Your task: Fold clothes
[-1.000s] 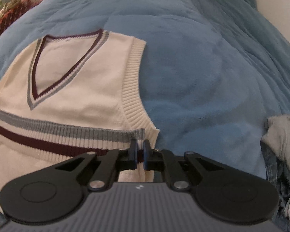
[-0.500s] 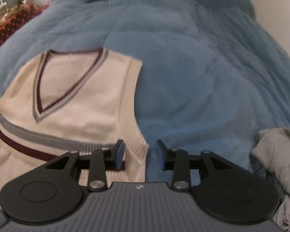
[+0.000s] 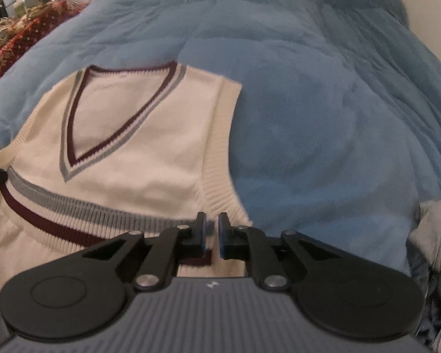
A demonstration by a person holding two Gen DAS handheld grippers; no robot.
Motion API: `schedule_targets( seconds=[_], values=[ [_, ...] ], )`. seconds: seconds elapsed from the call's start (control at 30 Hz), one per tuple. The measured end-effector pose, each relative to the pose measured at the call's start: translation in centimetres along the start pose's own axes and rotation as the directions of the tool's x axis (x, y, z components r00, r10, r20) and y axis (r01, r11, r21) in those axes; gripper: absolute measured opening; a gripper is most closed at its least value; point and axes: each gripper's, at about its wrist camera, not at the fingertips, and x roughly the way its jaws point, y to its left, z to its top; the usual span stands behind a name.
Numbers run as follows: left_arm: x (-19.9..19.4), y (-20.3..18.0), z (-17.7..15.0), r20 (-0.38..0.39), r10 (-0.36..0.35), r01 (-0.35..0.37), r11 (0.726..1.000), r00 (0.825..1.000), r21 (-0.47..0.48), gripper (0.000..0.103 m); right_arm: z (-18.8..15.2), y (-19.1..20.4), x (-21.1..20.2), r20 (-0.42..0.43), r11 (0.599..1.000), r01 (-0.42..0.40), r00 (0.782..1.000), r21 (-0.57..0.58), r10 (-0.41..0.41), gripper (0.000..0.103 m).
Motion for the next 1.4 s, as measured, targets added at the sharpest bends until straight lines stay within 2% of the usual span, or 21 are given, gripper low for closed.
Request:
schedule_targets(
  seconds=[0.07,0.2,0.23,0.27,0.3,0.37,0.43,0.57,0.67,0.8,1.03,1.17,1.23,1.27,1.3,1.37,1.4],
  values=[
    [-0.7,0.3,0.9,0.036,0.011,-0.012,1.000,0.999,0.021,0.007,1.0,-0.8,-0.2,0.015,1.000,-0.021,1.000,-0.014,0.021,0.008],
    [-1.8,0.7,4.2,0.097,-0.046,0.039,0.997,0.994,0.069,0.008,4.1,-2.2,0.2,0.048,0.995,-0.082,0.995,-0.050,0.084,0.015],
    [-1.9,0.3,5.3,0.111,-0.056,0.045,0.994,0.992,0.103,0.011,5.0,-2.5,0.4,0.058,0.993,-0.097,0.993,-0.063,0.101,0.019],
    [-1.9,-0.2,6.1,0.120,-0.072,0.056,0.990,0.990,0.133,0.018,5.9,-2.7,0.8,0.062,0.991,-0.106,0.992,-0.081,0.111,0.023],
    [-1.8,-0.7,7.0,0.125,-0.094,0.074,0.984,0.988,0.159,0.031,6.9,-2.9,1.2,0.066,0.988,-0.115,0.990,-0.101,0.122,0.024],
    [-1.0,-1.2,9.0,0.121,-0.132,0.106,0.974,0.984,0.200,0.038,8.7,-3.1,2.1,0.069,0.978,-0.137,0.986,-0.154,0.149,0.026],
    [-0.1,-1.9,10.4,0.109,-0.149,0.120,0.965,0.983,0.233,0.038,10.2,-3.1,3.2,0.073,0.961,-0.155,0.982,-0.228,0.175,0.029],
    [2.1,-1.9,12.9,0.086,-0.124,0.090,0.942,0.989,0.322,0.038,13.1,-3.1,5.6,0.039,0.923,-0.182,0.978,-0.338,0.207,0.030],
    [3.5,-1.7,14.3,0.062,-0.130,0.100,0.929,0.990,0.357,0.037,14.9,-3.2,7.3,0.005,0.905,-0.206,0.974,-0.372,0.224,0.030],
    [4.9,-1.3,15.8,-0.003,-0.181,0.171,0.923,0.983,0.344,0.023,16.5,-3.3,9.0,-0.038,0.882,-0.244,0.967,-0.402,0.251,0.030],
    [5.8,-2.1,15.7,-0.052,-0.201,0.203,0.880,0.978,0.429,0.020,17.4,-2.4,11.8,-0.128,0.838,-0.297,0.955,-0.458,0.269,0.029],
    [6.8,-2.7,15.0,-0.039,-0.160,0.158,0.856,0.986,0.491,0.022,17.4,-1.7,12.9,-0.145,0.824,-0.295,0.956,-0.484,0.257,0.027],
    [7.2,-3.2,14.6,-0.018,-0.131,0.121,0.846,0.991,0.520,0.018,17.5,-1.5,13.3,-0.148,0.823,-0.294,0.956,-0.485,0.254,0.026],
    [7.3,-3.4,14.4,0.000,-0.106,0.089,0.836,0.994,0.541,0.011,17.5,-1.5,13.4,-0.149,0.824,-0.294,0.956,-0.485,0.253,0.026],
    [7.2,-3.4,14.4,0.016,-0.088,0.065,0.830,0.996,0.554,0.010,17.5,-1.4,13.4,-0.150,0.824,-0.293,0.956,-0.485,0.252,0.026],
    [6.9,-2.8,14.6,0.035,-0.064,0.035,0.841,0.997,0.539,0.005,17.4,-1.3,13.4,-0.149,0.824,-0.292,0.956,-0.486,0.251,0.026],
    [6.5,-2.2,14.8,0.033,-0.075,0.048,0.855,0.997,0.516,0.005,17.4,-1.4,13.3,-0.148,0.824,-0.292,0.956,-0.485,0.252,0.026]
  ],
)
